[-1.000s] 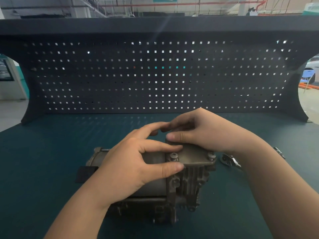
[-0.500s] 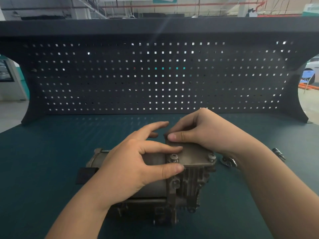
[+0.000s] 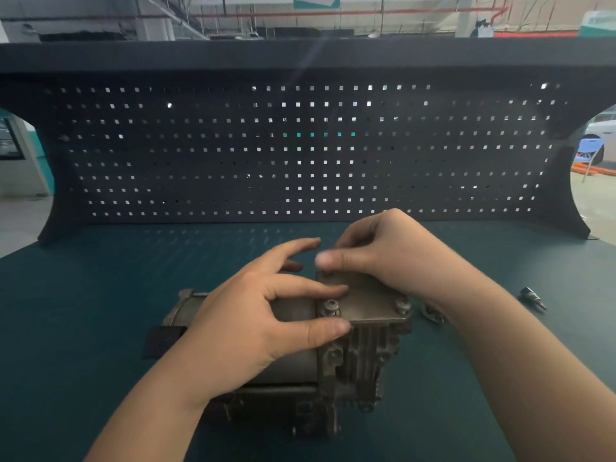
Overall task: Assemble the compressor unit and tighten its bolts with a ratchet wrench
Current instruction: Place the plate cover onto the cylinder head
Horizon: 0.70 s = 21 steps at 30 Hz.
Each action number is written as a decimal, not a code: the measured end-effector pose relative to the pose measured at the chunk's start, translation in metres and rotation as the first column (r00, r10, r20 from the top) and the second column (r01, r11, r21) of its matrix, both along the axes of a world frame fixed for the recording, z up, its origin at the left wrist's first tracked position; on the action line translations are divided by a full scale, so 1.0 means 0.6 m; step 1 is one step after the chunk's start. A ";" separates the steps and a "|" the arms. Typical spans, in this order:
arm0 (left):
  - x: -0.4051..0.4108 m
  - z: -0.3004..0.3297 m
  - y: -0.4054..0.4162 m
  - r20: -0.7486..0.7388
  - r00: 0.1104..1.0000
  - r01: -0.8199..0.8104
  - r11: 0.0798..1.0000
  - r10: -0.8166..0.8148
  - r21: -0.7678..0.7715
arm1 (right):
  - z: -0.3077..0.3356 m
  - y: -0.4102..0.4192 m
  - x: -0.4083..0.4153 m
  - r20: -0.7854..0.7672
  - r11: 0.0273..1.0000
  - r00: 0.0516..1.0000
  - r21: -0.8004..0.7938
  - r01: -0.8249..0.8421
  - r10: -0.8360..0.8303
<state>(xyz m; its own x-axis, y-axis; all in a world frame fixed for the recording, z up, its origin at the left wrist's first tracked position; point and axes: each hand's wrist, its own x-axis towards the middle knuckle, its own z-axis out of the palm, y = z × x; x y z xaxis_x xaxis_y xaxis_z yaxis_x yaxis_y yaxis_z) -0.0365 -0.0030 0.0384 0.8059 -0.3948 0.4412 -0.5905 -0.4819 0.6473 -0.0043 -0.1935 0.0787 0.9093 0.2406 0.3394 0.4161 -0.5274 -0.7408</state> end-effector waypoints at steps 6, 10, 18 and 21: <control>0.003 -0.003 0.003 -0.077 0.997 -0.015 1.000 0.015 0.002 | 0.009 -0.088 -0.008 -0.210 0.943 0.953 0.295 -0.153 0.220; 0.005 -0.003 0.003 -0.118 0.993 -0.020 1.000 0.019 -0.006 | -0.012 -0.096 -0.004 -0.230 0.930 0.933 0.308 -0.201 0.278; 0.003 -0.002 0.002 -0.142 0.990 -0.026 1.000 0.023 -0.016 | -0.025 -0.087 0.011 -0.181 0.915 0.950 0.363 -0.177 0.256; 0.003 -0.001 0.002 -0.145 0.989 -0.028 1.000 0.025 -0.012 | -0.025 -0.090 0.008 -0.213 0.902 0.929 0.378 -0.208 0.304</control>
<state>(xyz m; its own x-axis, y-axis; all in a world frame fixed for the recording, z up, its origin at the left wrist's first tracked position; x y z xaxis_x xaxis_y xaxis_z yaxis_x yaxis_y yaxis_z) -0.0348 -0.0016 0.0380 0.8719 -0.3670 0.3243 -0.4770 -0.4864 0.7320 0.0004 -0.2476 0.0639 0.8985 0.3891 0.2032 0.2689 -0.1221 -0.9554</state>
